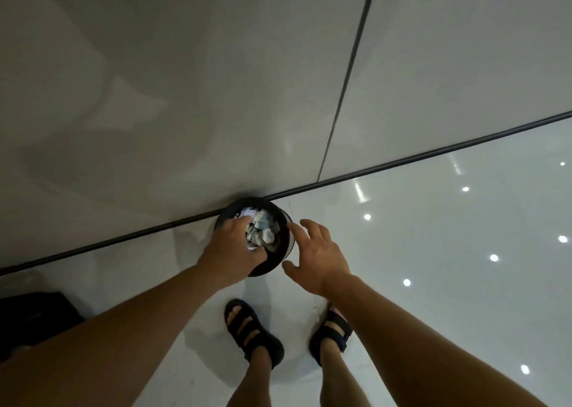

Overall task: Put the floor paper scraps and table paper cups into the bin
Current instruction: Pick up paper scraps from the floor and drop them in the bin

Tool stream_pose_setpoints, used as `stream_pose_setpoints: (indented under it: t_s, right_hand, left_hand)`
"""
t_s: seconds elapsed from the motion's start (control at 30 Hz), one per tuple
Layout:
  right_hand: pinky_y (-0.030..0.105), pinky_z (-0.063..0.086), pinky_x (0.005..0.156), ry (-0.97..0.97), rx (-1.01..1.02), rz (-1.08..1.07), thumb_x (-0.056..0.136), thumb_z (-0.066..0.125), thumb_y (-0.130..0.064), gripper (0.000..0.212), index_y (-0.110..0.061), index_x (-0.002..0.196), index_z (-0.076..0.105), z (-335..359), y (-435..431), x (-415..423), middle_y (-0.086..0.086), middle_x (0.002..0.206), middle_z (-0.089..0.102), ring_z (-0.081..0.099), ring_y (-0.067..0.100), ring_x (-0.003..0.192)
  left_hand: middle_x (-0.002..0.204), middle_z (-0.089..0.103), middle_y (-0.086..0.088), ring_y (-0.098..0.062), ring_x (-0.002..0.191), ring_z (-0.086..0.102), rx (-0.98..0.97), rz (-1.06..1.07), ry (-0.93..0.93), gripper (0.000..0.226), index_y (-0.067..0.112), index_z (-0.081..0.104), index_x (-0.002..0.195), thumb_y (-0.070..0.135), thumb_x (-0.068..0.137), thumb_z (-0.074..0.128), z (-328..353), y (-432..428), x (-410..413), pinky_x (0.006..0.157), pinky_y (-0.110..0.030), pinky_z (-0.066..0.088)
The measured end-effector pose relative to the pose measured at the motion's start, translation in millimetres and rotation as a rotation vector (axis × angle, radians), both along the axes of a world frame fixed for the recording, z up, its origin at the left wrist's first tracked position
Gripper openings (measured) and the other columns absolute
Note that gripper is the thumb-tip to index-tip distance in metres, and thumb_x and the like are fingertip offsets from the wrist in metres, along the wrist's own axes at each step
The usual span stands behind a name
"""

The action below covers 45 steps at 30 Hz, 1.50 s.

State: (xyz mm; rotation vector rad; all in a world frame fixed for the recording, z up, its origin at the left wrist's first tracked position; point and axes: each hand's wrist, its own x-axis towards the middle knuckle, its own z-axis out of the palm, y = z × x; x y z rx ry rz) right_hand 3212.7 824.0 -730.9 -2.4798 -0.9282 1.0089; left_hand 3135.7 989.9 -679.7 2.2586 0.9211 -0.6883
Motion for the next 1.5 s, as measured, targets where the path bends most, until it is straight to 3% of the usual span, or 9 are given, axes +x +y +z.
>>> stream_pose_setpoints:
  t_s: [0.17, 0.37, 0.63, 0.93, 1.5]
  right_hand:
    - [0.047, 0.038, 0.108, -0.067, -0.018, -0.048, 0.086, 0.055, -0.056, 0.082, -0.031, 0.152, 0.014, 102, -37, 22, 0.004, 0.159, 0.017, 0.015, 0.026, 0.145]
    - [0.050, 0.033, 0.111, -0.110, -0.133, -0.174, 0.086, 0.056, -0.059, 0.084, -0.032, 0.153, 0.013, 220, -100, 11, 0.004, 0.161, 0.013, 0.010, 0.027, 0.147]
    - [0.049, 0.034, 0.111, -0.206, -0.231, -0.439, 0.088, 0.051, -0.062, 0.082, -0.032, 0.154, 0.013, 335, -209, -67, 0.003, 0.161, 0.014, 0.010, 0.027, 0.147]
    - [0.049, 0.031, 0.108, -0.196, -0.255, -0.904, 0.088, 0.043, -0.069, 0.080, -0.032, 0.153, 0.017, 367, -333, -109, 0.001, 0.160, 0.016, 0.013, 0.025, 0.146]
    - [0.049, 0.030, 0.108, -0.189, -0.241, -1.298, 0.089, 0.041, -0.068, 0.080, -0.028, 0.154, 0.017, 389, -650, -126, 0.000, 0.159, 0.018, 0.018, 0.025, 0.144]
  left_hand:
    - [0.154, 0.024, -0.003, -0.025, 0.141, 0.020, 0.007, -0.103, -0.032, 0.082, 0.020, 0.024, 0.149, 0.043, 0.081, 0.064, 86, -40, 27, 0.114, -0.043, 0.026]
    - [0.158, 0.012, 0.001, -0.022, 0.145, 0.009, -0.023, -0.404, 0.000, 0.084, 0.021, 0.015, 0.151, 0.054, 0.085, 0.055, 178, -89, 28, 0.116, -0.037, 0.017]
    - [0.158, 0.013, -0.001, -0.024, 0.144, 0.011, -0.051, -0.700, -0.008, 0.083, 0.020, 0.015, 0.151, 0.054, 0.085, 0.054, 276, -155, 14, 0.116, -0.044, 0.021]
    - [0.156, 0.023, -0.001, -0.023, 0.143, 0.019, 0.048, -1.087, -0.209, 0.076, 0.023, 0.024, 0.149, 0.055, 0.086, 0.052, 349, -310, 69, 0.114, -0.044, 0.025]
    - [0.156, 0.024, -0.003, -0.022, 0.143, 0.021, 0.014, -1.360, -0.223, 0.073, 0.017, 0.025, 0.149, 0.050, 0.090, 0.052, 375, -644, 99, 0.115, -0.043, 0.024]
